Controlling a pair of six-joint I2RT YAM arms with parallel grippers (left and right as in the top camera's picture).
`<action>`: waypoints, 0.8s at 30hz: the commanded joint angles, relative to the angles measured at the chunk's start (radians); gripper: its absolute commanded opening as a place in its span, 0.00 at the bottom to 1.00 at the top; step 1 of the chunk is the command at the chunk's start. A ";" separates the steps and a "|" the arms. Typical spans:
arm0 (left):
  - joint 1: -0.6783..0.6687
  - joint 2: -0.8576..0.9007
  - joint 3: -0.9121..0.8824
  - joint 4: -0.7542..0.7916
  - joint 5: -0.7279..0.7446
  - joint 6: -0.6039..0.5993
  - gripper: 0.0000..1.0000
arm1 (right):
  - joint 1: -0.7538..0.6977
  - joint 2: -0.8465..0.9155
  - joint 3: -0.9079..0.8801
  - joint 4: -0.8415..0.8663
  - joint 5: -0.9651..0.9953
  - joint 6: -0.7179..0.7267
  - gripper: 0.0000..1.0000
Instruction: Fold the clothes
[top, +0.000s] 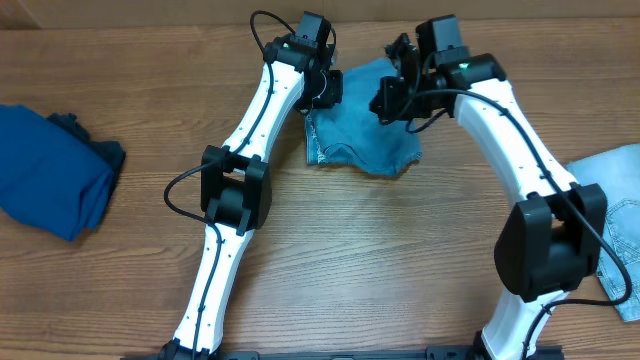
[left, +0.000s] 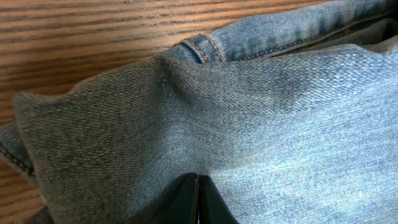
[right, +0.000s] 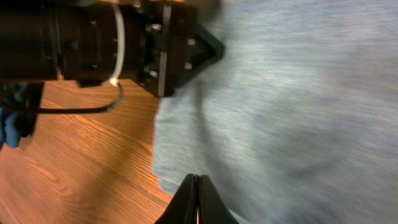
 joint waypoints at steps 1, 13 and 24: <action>0.023 0.070 -0.005 -0.030 -0.047 -0.014 0.04 | 0.053 0.068 -0.001 0.046 -0.027 0.057 0.04; 0.027 0.070 -0.005 -0.046 -0.040 -0.014 0.04 | 0.192 0.234 -0.001 -0.116 -0.023 -0.014 0.04; 0.078 -0.079 0.225 -0.249 -0.119 -0.027 0.16 | 0.183 -0.071 0.000 -0.132 0.169 -0.057 0.04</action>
